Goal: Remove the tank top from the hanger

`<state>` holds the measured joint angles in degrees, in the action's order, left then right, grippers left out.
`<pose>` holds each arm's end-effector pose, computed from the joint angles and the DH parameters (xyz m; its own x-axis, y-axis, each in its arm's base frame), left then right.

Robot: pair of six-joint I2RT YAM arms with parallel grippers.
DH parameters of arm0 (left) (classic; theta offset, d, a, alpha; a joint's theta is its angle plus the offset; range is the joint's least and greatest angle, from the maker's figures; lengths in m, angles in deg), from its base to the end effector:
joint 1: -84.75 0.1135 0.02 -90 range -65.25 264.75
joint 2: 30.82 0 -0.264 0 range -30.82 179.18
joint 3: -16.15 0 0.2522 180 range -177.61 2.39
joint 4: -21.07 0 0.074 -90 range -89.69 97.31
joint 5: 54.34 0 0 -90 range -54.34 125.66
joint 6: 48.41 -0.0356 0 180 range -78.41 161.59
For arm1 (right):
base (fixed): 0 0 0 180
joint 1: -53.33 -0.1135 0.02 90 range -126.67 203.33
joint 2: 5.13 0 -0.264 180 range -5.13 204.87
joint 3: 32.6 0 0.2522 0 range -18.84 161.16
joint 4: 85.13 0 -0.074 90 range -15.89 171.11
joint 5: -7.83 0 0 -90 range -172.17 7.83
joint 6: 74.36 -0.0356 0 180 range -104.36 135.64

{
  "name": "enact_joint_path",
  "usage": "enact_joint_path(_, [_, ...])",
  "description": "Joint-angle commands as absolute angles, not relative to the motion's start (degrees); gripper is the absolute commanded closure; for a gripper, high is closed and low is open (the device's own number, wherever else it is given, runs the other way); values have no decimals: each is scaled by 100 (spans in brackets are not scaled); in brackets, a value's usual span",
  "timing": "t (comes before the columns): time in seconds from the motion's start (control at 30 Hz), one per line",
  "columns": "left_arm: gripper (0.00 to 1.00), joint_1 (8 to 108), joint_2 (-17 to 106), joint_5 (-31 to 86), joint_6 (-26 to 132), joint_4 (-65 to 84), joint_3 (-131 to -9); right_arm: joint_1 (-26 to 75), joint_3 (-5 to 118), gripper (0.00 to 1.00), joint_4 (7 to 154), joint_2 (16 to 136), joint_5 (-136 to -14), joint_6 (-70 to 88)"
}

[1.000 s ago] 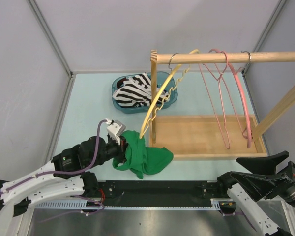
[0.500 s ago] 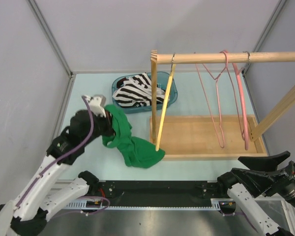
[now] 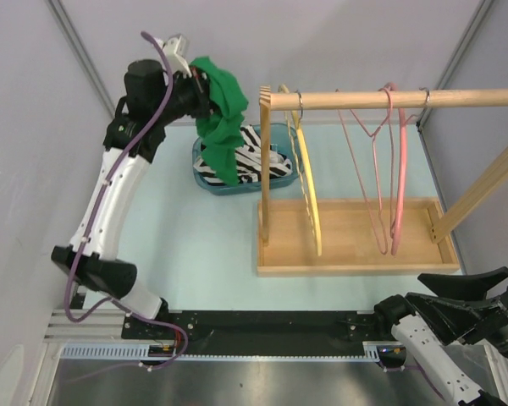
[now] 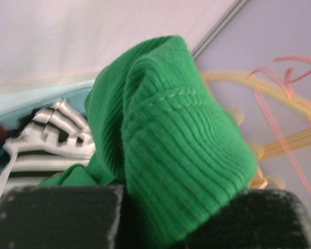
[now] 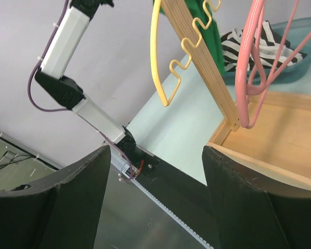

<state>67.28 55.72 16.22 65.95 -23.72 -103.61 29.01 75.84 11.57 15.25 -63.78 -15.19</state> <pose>0.3021 -0.1075 0.4936 -0.4193 -0.2758 -0.8649 0.4623 0.7551 -0.4649 -0.1063 -0.0357 0.4664 -0.2822 0.4062 -0.8691 -0.6203 0.6138 0.4882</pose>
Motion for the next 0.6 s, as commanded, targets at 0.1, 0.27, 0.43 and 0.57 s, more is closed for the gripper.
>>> enact_joint_path(0.1, [100,6753,6840,578,7068,-2074,-12206,2837,7345,24,1114,1464,-6617,-1363])
enact_joint_path(0.27, [100,6753,7271,402,7130,-1328,-11908,2802,7134,24,1115,1403,-6705,-1363])
enact_joint_path(0.43, [100,6753,8061,323,7113,-1062,-11978,2766,6555,25,1035,1017,-6846,-1731])
enact_joint_path(0.57, [100,6753,8589,402,6981,-1028,-12171,2749,6177,26,825,586,-7012,-2022])
